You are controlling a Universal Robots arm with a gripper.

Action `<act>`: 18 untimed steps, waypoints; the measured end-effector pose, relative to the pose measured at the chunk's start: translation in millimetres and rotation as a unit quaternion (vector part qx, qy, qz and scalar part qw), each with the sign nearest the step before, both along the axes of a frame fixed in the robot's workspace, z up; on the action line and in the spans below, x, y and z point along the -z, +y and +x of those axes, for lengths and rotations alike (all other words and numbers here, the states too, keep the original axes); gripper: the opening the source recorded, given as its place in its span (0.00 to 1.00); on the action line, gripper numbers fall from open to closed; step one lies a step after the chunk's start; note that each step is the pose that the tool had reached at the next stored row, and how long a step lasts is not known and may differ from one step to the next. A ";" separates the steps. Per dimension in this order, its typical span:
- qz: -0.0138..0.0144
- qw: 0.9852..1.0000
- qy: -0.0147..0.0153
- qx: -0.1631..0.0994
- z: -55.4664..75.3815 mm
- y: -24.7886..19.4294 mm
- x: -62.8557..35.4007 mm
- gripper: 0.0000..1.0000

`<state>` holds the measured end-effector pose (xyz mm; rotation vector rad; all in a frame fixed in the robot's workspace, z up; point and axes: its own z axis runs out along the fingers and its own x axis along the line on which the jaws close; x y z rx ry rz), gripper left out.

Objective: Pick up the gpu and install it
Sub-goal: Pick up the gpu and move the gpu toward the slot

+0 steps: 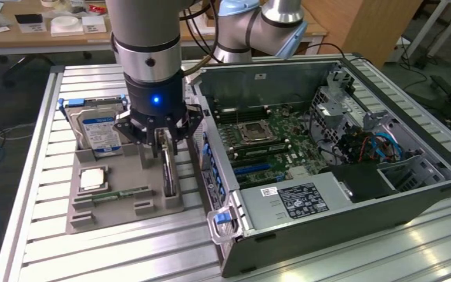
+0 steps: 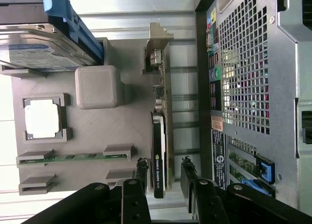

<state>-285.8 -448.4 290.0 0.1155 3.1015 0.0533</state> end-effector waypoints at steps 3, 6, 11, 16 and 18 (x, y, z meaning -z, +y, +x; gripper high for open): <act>0.000 1.000 0.000 0.000 0.0 0.0 0.3 0.42; -0.001 1.000 0.000 0.000 0.0 0.1 2.9 0.42; -0.002 1.000 0.000 0.000 0.0 0.5 4.6 0.42; -0.003 1.000 0.000 0.000 0.0 0.9 5.3 0.42; -0.003 1.000 0.000 0.000 0.0 1.0 5.4 0.42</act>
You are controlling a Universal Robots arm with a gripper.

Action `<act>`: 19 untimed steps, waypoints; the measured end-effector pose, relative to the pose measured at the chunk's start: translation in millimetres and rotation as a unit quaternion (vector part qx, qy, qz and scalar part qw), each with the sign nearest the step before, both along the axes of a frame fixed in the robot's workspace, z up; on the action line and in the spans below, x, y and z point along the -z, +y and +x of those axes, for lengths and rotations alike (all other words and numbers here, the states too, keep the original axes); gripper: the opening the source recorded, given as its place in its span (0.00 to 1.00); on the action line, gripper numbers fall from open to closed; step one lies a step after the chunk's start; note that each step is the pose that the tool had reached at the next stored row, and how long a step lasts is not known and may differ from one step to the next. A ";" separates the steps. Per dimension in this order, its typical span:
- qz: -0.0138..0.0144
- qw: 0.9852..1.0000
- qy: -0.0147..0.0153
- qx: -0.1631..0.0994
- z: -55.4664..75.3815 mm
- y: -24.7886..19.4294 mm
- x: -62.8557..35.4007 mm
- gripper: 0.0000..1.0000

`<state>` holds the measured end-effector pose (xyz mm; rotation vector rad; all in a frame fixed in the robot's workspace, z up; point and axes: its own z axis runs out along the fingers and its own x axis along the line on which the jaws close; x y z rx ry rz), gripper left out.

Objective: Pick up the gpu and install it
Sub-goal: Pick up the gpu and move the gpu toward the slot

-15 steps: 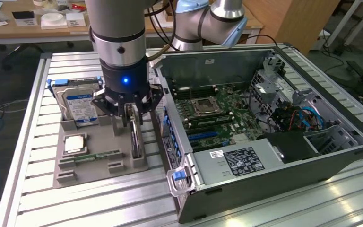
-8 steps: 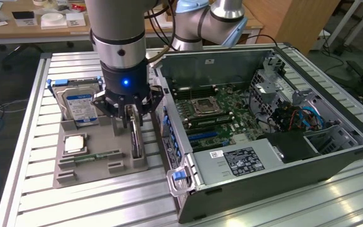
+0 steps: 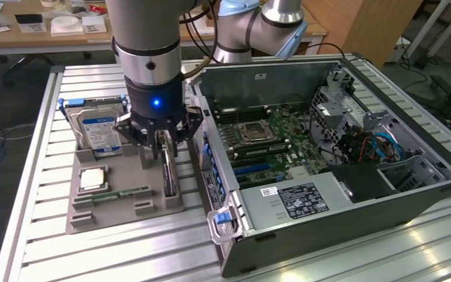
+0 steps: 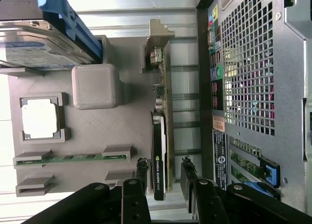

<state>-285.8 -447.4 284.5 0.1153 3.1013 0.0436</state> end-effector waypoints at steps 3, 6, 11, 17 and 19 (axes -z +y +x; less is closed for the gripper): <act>0.000 1.000 0.000 0.000 0.0 0.1 0.4 0.42; 0.000 1.000 0.000 0.000 0.0 0.2 1.4 0.42; 0.000 1.000 0.000 0.000 0.0 0.4 4.1 0.42; 0.000 1.000 0.000 0.000 0.0 1.7 9.5 0.42; 0.000 1.000 0.000 0.000 0.0 2.2 12.9 0.42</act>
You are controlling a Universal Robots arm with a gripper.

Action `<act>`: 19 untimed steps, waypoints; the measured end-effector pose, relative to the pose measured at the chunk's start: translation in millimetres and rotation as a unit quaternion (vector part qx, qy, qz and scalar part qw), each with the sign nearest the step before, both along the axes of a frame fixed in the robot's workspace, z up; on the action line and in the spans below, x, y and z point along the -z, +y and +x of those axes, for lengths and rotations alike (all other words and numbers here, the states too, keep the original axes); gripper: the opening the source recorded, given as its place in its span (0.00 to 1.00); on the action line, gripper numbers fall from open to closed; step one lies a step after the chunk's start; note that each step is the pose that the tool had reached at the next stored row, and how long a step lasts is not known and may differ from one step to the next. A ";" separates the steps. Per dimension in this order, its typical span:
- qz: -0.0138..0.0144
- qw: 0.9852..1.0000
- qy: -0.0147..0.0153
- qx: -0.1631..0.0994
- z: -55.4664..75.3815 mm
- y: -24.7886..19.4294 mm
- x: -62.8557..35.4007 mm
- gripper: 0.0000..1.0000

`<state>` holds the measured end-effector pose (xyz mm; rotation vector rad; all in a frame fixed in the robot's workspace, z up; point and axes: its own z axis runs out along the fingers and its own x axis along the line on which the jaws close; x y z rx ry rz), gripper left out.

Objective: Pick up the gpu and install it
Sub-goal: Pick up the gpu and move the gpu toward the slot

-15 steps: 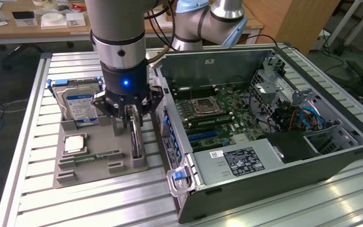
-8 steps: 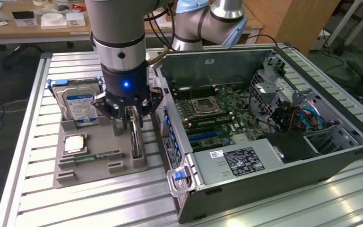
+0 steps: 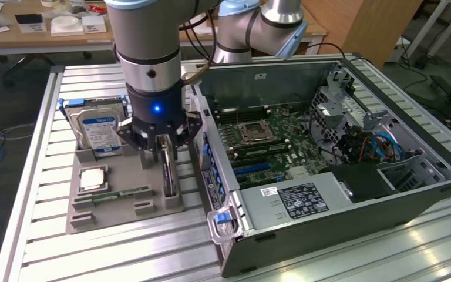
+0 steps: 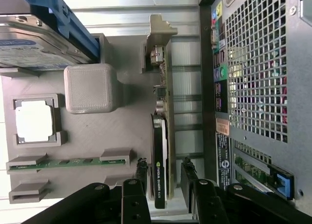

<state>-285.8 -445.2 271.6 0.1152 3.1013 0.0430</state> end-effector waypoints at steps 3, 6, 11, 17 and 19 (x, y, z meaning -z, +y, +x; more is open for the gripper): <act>0.000 1.000 0.000 0.000 0.0 0.6 3.9 0.42; 0.000 1.000 0.000 0.000 0.0 0.6 4.4 0.42; 0.000 1.000 -0.001 0.000 0.0 1.5 10.3 0.42; 0.000 1.000 -0.001 0.000 0.0 2.0 13.6 0.42; 0.000 1.000 -0.001 0.000 -0.1 3.5 14.6 0.42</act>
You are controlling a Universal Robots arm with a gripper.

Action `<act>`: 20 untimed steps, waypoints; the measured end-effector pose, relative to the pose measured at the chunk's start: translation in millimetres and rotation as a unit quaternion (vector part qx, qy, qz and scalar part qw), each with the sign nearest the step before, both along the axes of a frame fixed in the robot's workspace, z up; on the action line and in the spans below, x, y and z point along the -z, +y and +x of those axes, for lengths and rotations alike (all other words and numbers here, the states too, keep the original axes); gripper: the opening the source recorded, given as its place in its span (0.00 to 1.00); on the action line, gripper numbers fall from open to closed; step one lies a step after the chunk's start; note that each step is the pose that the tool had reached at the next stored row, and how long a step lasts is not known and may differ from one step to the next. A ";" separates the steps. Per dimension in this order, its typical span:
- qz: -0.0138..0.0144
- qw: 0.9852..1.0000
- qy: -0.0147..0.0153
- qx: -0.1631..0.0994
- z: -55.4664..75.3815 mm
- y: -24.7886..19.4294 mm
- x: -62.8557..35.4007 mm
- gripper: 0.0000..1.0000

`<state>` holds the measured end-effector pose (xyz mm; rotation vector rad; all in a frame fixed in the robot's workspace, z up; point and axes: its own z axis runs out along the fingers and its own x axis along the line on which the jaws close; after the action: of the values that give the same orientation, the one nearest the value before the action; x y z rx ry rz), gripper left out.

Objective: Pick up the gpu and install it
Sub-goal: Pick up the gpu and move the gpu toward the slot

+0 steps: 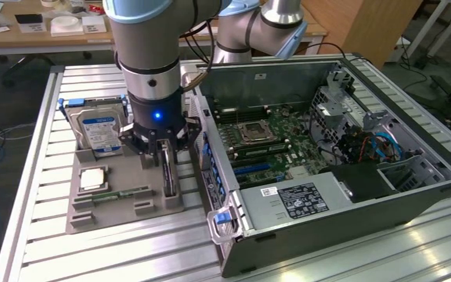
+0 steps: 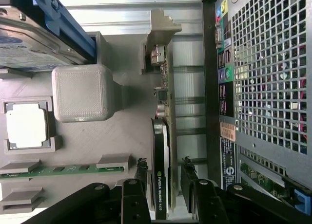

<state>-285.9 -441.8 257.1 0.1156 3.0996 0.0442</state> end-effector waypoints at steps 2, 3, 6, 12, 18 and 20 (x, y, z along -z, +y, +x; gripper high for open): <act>0.000 1.000 0.000 0.000 0.1 1.9 0.7 0.42; 0.000 1.000 0.000 0.000 0.1 2.5 1.4 0.42; 0.000 1.000 -0.001 0.000 0.1 4.1 4.5 0.42; 0.000 1.000 -0.002 0.000 -0.4 6.7 7.4 0.42; 0.000 1.000 -0.004 0.000 -1.9 10.1 10.8 0.42; 0.000 1.000 -0.004 0.000 -1.8 10.3 11.3 0.42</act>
<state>-287.7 -431.4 245.8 0.1145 3.0911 0.0456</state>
